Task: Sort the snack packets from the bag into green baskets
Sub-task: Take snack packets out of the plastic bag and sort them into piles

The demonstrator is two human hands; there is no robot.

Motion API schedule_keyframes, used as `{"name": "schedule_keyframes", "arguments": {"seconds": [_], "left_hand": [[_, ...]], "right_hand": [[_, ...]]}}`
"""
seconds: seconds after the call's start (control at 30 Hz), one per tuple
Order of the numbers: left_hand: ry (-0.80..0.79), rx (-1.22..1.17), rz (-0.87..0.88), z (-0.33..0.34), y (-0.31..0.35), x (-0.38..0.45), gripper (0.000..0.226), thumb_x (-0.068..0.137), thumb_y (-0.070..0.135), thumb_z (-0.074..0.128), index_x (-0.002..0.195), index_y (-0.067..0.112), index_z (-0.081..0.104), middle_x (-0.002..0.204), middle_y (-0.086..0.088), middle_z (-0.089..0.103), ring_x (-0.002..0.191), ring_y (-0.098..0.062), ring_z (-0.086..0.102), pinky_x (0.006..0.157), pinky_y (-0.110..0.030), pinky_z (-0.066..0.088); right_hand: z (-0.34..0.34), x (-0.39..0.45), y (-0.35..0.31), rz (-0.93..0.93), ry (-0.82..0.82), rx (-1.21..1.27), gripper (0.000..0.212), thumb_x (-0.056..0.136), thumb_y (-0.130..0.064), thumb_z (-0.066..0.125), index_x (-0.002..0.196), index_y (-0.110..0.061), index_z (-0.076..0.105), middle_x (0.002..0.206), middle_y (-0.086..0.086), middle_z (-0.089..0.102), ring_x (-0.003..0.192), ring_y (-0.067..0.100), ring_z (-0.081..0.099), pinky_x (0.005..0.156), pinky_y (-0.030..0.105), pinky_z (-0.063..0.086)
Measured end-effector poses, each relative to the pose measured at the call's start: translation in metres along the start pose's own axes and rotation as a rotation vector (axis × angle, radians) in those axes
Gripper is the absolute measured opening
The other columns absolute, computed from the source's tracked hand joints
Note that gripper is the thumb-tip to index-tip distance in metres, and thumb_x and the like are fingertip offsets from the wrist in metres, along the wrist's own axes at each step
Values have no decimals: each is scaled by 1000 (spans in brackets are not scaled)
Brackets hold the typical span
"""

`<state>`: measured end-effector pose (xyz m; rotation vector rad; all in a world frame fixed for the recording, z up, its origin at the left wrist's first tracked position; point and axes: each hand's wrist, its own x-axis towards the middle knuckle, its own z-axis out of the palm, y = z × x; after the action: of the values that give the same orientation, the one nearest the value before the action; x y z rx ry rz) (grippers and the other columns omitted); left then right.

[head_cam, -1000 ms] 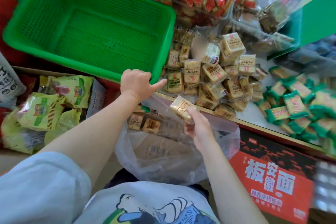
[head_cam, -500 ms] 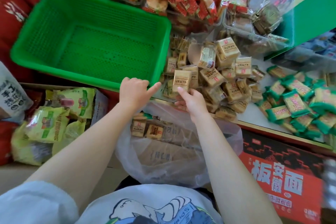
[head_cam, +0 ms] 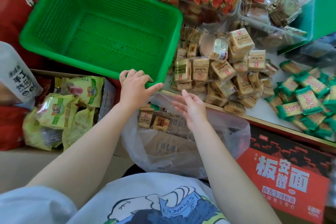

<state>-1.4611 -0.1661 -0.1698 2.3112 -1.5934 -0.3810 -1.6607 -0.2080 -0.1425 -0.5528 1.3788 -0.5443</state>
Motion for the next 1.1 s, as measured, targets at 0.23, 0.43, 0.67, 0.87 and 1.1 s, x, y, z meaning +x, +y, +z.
{"name": "schedule_keyframes", "arguments": {"seconds": [0.23, 0.43, 0.67, 0.87, 1.1], "left_hand": [[-16, -17, -22, -3, 3, -1, 78, 81, 81, 29, 92, 19, 74, 87, 9, 47, 101, -27, 48, 106, -49, 30], [18, -35, -26, 4, 0, 0, 65, 84, 76, 46, 89, 18, 75, 84, 7, 47, 99, -26, 49, 104, -47, 29], [20, -24, -27, 4, -1, 0, 63, 85, 76, 47, 89, 20, 75, 85, 7, 50, 100, -26, 51, 105, -47, 29], [-9, -37, -25, -2, 2, -2, 68, 83, 78, 42, 94, 20, 76, 87, 10, 50, 101, -25, 49, 105, -47, 30], [-15, -46, -39, -7, 6, -5, 64, 84, 76, 48, 94, 20, 76, 99, -1, 65, 109, -28, 50, 107, -47, 25]], "right_hand": [[-36, 24, 105, 314, 110, -219, 42, 92, -29, 73, 123, -6, 59, 102, 13, 74, 89, 26, 73, 74, 36, 61], [-19, 84, 164, 421, 187, -230, 75, 89, -33, 75, 149, -13, 36, 134, 12, 59, 105, 26, 66, 81, 39, 61], [-14, 99, 176, 493, 218, -128, 66, 84, -20, 80, 141, -9, 50, 91, 10, 70, 54, 13, 58, 39, 21, 45], [-25, 30, 118, 528, 41, -155, 29, 92, -20, 71, 118, -8, 64, 73, 4, 60, 59, 13, 56, 48, 22, 45], [-37, -34, 49, 205, 99, -224, 20, 91, -29, 72, 96, -10, 68, 61, -2, 47, 50, 11, 39, 49, 25, 33]]}}
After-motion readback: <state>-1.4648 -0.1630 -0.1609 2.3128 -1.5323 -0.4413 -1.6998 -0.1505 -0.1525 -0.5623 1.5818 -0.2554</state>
